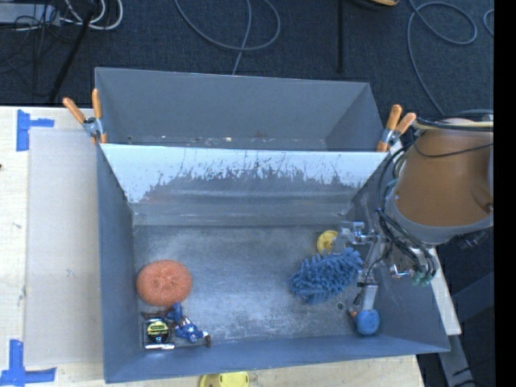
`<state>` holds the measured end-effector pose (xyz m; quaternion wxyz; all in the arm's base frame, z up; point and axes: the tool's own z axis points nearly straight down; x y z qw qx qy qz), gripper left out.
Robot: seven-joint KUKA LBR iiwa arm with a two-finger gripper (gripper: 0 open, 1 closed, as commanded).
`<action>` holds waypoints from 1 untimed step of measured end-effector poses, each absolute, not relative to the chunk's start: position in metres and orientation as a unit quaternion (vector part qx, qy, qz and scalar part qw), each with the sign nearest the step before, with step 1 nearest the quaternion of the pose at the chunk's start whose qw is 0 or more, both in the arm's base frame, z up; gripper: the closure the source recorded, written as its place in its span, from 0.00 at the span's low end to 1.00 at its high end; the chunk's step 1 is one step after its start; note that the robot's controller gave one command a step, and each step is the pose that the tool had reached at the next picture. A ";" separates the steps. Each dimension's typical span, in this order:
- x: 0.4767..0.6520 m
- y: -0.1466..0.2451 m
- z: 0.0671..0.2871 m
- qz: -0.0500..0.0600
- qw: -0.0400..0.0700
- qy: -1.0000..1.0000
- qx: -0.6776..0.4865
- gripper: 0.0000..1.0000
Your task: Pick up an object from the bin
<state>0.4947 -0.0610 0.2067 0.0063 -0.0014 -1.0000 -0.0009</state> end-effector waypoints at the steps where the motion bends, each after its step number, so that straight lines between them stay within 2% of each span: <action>1: 0.496 -0.061 0.211 0.000 0.002 -1.000 0.000 0.00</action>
Offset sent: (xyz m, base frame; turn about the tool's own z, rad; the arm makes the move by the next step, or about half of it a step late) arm 0.0405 -0.0027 -0.0700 -0.0849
